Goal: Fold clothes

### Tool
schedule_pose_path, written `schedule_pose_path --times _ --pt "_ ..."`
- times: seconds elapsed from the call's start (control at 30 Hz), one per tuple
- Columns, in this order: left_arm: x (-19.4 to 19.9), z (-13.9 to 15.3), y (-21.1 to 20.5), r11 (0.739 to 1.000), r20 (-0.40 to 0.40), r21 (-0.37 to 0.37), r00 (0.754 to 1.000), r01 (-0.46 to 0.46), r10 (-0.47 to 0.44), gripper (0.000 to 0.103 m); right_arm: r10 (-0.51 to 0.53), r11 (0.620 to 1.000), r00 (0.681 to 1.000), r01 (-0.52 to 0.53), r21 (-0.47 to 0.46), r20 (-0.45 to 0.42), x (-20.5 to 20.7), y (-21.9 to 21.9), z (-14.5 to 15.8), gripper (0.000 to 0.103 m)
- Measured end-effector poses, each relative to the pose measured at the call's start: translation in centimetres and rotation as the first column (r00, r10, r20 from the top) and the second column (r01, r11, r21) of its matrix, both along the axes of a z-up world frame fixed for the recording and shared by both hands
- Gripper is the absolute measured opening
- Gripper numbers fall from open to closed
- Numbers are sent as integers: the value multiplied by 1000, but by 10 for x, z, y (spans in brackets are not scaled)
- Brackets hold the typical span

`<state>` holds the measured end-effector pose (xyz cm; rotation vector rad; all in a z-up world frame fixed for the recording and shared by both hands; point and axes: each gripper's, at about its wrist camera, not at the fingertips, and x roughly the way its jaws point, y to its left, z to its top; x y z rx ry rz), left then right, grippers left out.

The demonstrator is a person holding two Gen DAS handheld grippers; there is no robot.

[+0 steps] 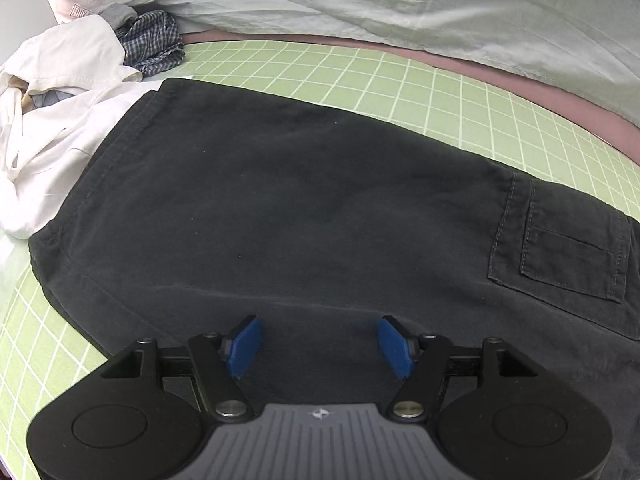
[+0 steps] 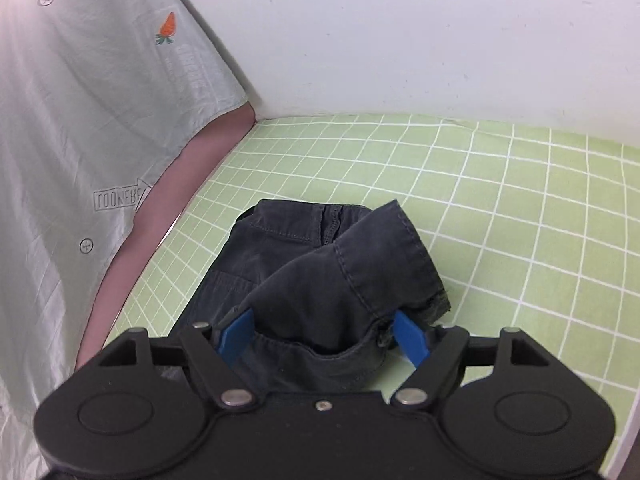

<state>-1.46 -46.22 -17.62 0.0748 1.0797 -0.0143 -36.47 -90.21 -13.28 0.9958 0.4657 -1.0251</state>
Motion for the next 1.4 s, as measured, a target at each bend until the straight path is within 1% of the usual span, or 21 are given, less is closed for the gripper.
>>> schedule_pose_path --times 0.07,0.17,0.23,0.3,0.33,0.37,0.47,0.53,0.63,0.7,0.73,0.77,0.8,0.87,0.9,0.97,1.07,1.2,1.3,1.4 --pt "3 -2 -4 1000 -1 10 1000 0 0 70 -44 998 999 44 50 8 4 -14 -8 79" --pt "4 -8 -8 999 -6 34 1000 18 -18 75 -113 984 993 107 141 37 3 -28 -12 79" --pt "4 -13 -8 998 -13 52 1000 19 -19 77 -147 979 986 134 157 73 2 -31 -9 80" --pt "4 -15 -8 998 -4 66 1000 7 -7 84 -167 975 980 148 165 105 2 -33 -5 84" --pt "3 -15 -9 997 1 76 1000 5 -5 85 -166 975 980 147 169 106 5 -36 -5 86" --pt "3 -15 -9 996 4 85 1000 5 -5 88 -163 974 982 146 172 91 8 -39 -6 86" --pt "4 -17 -6 996 2 91 1000 -5 4 94 -167 966 986 164 202 -3 21 -49 -17 86" --pt "5 -17 -3 996 -2 83 1000 -13 13 96 -200 954 979 202 222 -34 24 -51 -23 86" --pt "4 -18 1 997 -2 72 1000 -23 23 99 -219 945 974 226 236 -59 26 -52 -31 85" --pt "4 -19 2 997 0 70 1000 -29 29 101 -224 942 972 234 242 -71 26 -51 -34 75" --pt "4 -20 3 997 1 69 999 -32 32 102 -224 941 973 230 248 -55 24 -50 -35 72" --pt "4 -20 3 997 0 64 999 -36 36 103 -224 941 974 226 253 -38 22 -49 -35 63" --pt "4 -20 5 998 -3 55 999 -40 41 103 -224 940 974 221 258 -21 20 -47 -35 47" --pt "5 -21 9 998 -12 30 999 -51 52 103 -224 943 974 208 258 32 16 -45 -31 36" --pt "5 -21 11 998 -16 19 998 -53 54 103 -223 945 973 201 258 59 14 -43 -29 19" --pt "6 -22 14 999 -20 9 999 -48 48 103 -201 962 976 179 206 90 14 -40 -18 8" --pt "7 -22 15 999 -25 3 999 -39 39 103 -165 983 978 153 106 123 20 -38 8 6" --pt "8 -22 16 999 -27 -8 999 -38 37 103 -48 999 993 48 3 106 69 -60 17 3" --pt "7 -22 16 999 -24 -11 999 -40 40 103 40 997 996 -34 -71 85 106 -78 24 1" --pt "6 -22 16 999 -19 -16 999 -50 49 103 127 983 990 -117 -144 57 142 -95 31 1"
